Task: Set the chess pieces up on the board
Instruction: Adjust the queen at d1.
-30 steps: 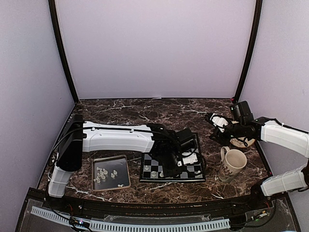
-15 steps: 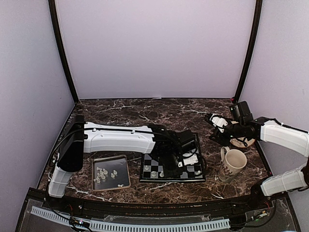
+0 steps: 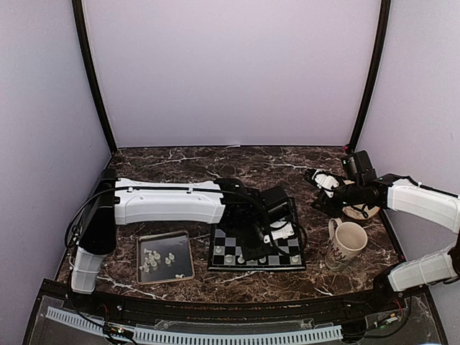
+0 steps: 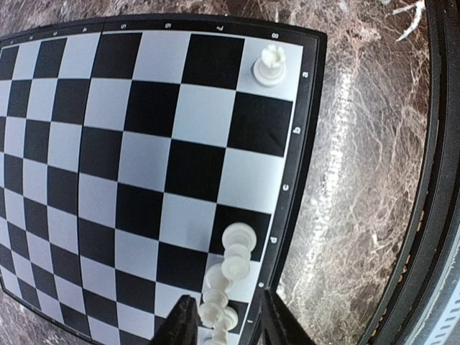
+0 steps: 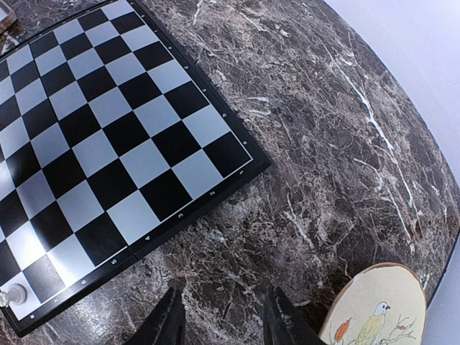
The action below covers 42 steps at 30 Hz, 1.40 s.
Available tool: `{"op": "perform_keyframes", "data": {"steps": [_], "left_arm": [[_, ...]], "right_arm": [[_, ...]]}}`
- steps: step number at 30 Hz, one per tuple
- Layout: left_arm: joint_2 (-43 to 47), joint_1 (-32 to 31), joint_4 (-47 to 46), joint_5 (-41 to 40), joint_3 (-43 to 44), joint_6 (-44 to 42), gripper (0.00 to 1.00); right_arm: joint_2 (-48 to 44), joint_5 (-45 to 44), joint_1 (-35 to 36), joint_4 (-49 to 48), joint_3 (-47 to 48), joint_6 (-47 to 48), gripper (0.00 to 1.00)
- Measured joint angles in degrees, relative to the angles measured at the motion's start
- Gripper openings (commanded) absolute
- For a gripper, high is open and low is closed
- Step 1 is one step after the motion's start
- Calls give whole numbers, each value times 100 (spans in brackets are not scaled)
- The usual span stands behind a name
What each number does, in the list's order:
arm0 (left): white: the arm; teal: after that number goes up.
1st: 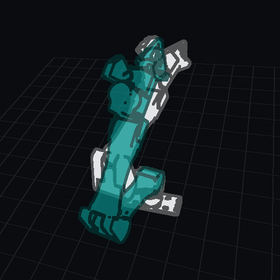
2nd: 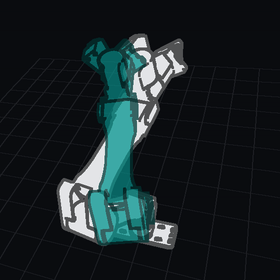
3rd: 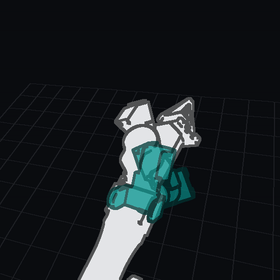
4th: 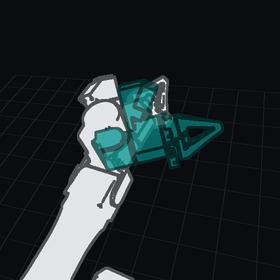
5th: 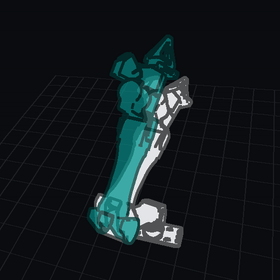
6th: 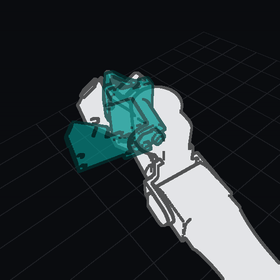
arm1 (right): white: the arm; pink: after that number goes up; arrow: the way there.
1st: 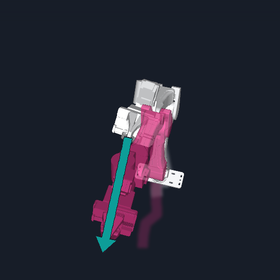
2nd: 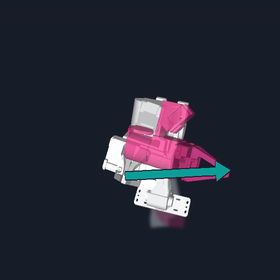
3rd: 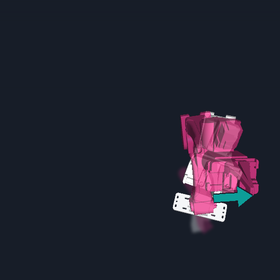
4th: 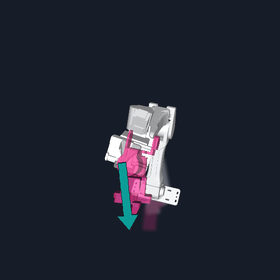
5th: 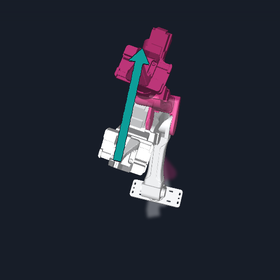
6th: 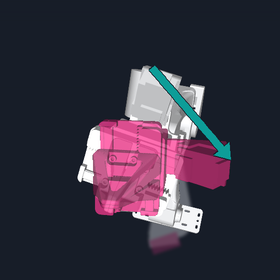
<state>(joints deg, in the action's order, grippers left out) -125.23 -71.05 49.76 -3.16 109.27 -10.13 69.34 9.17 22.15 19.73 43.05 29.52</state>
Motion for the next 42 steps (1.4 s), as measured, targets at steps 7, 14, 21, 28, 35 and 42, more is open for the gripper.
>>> {"op": "perform_keyframes", "data": {"steps": [7, 14, 21, 28, 35, 42], "left_arm": [[280, 61, -87, -57, -511, 26, 42], [280, 146, -334, 83, -758, -39, 43], [280, 269, -684, 350, -1067, -299, 43], [280, 341, -951, 603, -1272, -540, 43], [280, 343, -1123, 726, -1392, -682, 43], [280, 343, -1204, 809, -1464, -761, 40]], "right_arm": [[22, 2, 0, 0, 0, 0, 39], [35, 4, 0, 2, 0, 0, 39], [55, 4, 0, 2, 0, 0, 39], [101, 15, 0, 4, 0, 2, 39], [153, 24, 0, 7, 0, 15, 39], [175, 26, 0, 17, 0, 15, 39]]}}
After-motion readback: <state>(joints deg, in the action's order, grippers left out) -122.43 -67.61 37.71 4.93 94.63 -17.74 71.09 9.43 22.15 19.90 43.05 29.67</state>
